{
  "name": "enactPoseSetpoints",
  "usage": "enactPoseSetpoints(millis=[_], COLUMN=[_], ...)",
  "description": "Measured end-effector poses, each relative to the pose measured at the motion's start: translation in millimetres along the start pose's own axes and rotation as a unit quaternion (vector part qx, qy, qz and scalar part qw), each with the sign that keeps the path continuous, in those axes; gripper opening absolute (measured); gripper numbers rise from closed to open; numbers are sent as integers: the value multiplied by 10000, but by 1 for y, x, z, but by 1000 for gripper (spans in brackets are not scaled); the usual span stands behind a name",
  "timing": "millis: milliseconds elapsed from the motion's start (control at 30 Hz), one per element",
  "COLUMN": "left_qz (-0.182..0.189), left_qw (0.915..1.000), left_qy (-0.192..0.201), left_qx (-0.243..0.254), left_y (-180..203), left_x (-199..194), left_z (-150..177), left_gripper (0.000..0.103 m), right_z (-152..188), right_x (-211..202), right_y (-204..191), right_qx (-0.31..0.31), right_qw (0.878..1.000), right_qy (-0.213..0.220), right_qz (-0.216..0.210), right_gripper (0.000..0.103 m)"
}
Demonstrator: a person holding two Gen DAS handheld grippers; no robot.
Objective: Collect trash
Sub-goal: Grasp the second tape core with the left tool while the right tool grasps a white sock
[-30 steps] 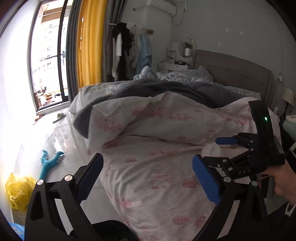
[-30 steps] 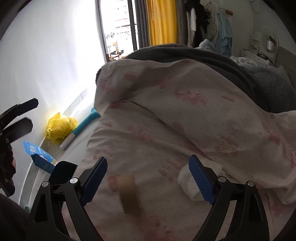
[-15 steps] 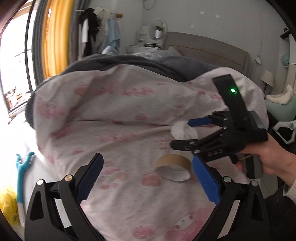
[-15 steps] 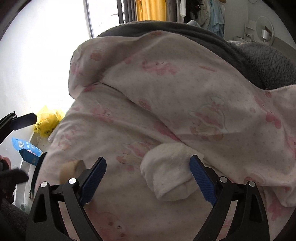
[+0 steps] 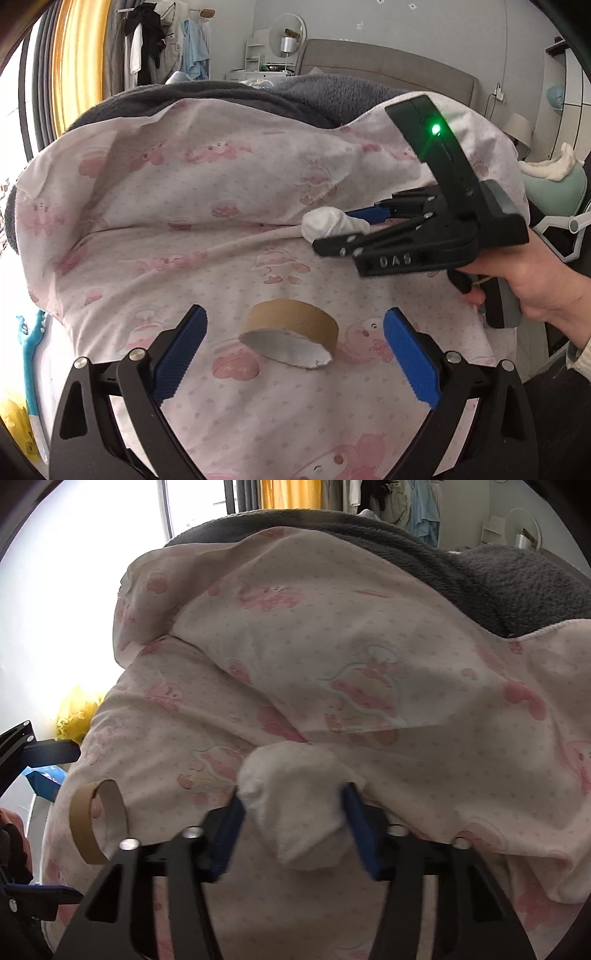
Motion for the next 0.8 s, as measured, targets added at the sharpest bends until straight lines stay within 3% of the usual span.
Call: enactPoseSetpoints(millis=[100,200,333,500,600,800], left_qz=[-52,-81,-81,-124,-222,-182], left_qw=[10000,10000,9999,9996,9993,9995], left_qy=[-13,-22,-102,-244,-308,-236], left_qx=[6,42,11,74,38,-110], left_y=[2,5,5,7,4,6], left_x=[5,9,15,21,24,18], left_z=[0,0,0,4,6,5], left_gripper=[97,96,81,74,61,60], right_z=[1,1,-2,-3,0,14], right_x=[-7,-17,-36,-57,-72,-88], right_y=[8,13,16,10,0,-20], right_qx=[67,109,194,379,355,344], right_qw=[9999,9997,9989,9964,9955,9948], right_qy=[101,198,404,609,691,699], right_qz=[2,-47,-158,-449,-549,-662], right_gripper=[38,36,36,36,36,36])
Point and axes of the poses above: each gripper's, at about its wrist camera, not at the fingertips, and x roughly the way its jaws point, y to its right, z to its underside, the point moved 4 cm from there along x, roughly the way its jaws point, and after that the axes turned 5 degrees about -z, right-handed, at the moved point
